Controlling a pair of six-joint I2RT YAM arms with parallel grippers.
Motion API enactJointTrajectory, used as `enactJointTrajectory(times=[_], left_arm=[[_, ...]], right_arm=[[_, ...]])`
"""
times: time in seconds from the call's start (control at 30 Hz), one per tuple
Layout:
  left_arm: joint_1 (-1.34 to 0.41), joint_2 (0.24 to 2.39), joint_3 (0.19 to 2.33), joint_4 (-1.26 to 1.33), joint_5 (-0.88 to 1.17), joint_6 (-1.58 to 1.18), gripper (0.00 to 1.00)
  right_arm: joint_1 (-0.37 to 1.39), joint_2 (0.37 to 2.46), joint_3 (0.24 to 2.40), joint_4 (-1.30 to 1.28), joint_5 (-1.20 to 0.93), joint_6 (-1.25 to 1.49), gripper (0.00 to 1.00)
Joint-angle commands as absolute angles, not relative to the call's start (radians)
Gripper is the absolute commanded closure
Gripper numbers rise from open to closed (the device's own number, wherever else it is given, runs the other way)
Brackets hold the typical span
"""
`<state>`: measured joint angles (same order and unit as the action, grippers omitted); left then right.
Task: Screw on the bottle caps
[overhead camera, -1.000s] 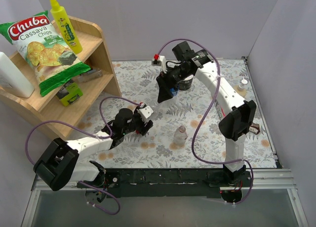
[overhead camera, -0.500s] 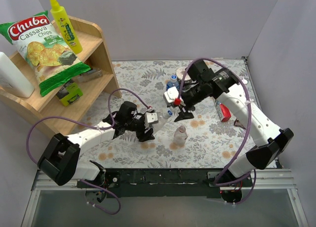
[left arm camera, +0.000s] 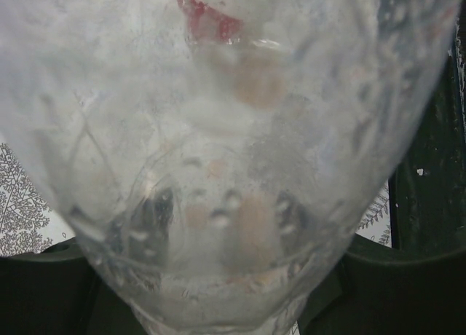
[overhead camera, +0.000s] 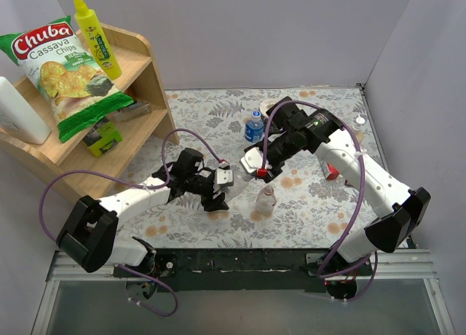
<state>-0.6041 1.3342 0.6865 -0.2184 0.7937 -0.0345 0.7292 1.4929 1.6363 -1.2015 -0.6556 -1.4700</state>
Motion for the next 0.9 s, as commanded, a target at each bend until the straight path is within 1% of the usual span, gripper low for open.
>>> enactJointTrajectory(times=[0.0,0.13,0.17,0.2,0.23,0.3,0.33,0.4,0.43,0.47,0.53,0.57,0.6,0.63,0.7,0.77,0.8,0.87], left_arm=[[-0.600,1.335,0.729,-0.235,0.838,-0.005,1.00],[-0.600,1.338,0.729,-0.232,0.838,-0.005,1.00],[-0.600,1.338,0.727,-0.227,0.838,-0.005,1.00],[-0.598,1.338,0.727,-0.219,0.833,-0.006,1.00],[-0.600,1.336,0.721,-0.206,0.809,-0.026,1.00],[-0.600,1.336,0.716,-0.137,0.772,-0.075,1.00],[-0.600,1.336,0.713,-0.118,0.753,-0.109,1.00],[-0.600,1.322,0.693,-0.014,0.686,-0.150,1.00],[-0.600,1.290,0.677,0.055,0.640,-0.222,1.00],[-0.601,1.273,0.632,0.187,0.552,-0.260,1.00],[-0.601,1.227,0.591,0.315,0.433,-0.313,1.00],[-0.617,1.218,0.562,0.418,0.370,-0.345,1.00],[-0.627,1.213,0.555,0.452,0.254,-0.344,1.00],[-0.638,1.213,0.554,0.474,0.211,-0.334,1.00],[-0.666,1.224,0.554,0.524,0.099,-0.324,1.00],[-0.679,1.248,0.564,0.511,0.068,-0.311,1.00],[-0.684,1.259,0.581,0.494,0.051,-0.308,1.00],[-0.687,1.279,0.604,0.421,-0.021,-0.334,1.00]], right_arm=[[0.744,1.466,1.626,-1.190,-0.654,-1.529,0.43],[0.747,1.479,1.626,-1.195,-0.644,-1.532,0.51],[0.747,1.488,1.629,-1.195,-0.641,-1.526,0.57],[0.747,1.493,1.634,-1.195,-0.640,-1.507,0.60],[0.747,1.503,1.643,-1.204,-0.641,-1.490,0.66],[0.747,1.543,1.687,-1.207,-0.653,-1.428,0.70],[0.747,1.563,1.706,-1.209,-0.655,-1.319,0.73],[0.746,1.643,1.788,-1.227,-0.675,-1.206,0.75],[0.742,1.675,1.819,-1.239,-0.680,-1.081,0.77],[0.741,1.751,1.863,-1.268,-0.684,-1.006,0.79],[0.723,1.834,2.001,-1.305,-0.716,-0.872,0.81],[0.715,1.908,2.034,-1.308,-0.724,-0.688,0.81],[0.706,1.936,2.074,-1.305,-0.744,-0.608,0.82],[0.680,1.947,2.056,-1.292,-0.767,-0.542,0.86],[0.661,1.957,2.013,-1.244,-0.811,-0.378,0.90],[0.634,1.988,1.987,-1.223,-0.859,-0.278,0.96],[0.623,1.999,1.983,-1.198,-0.908,-0.162,0.97],[0.620,1.997,2.003,-1.181,-0.897,-0.160,0.85]])
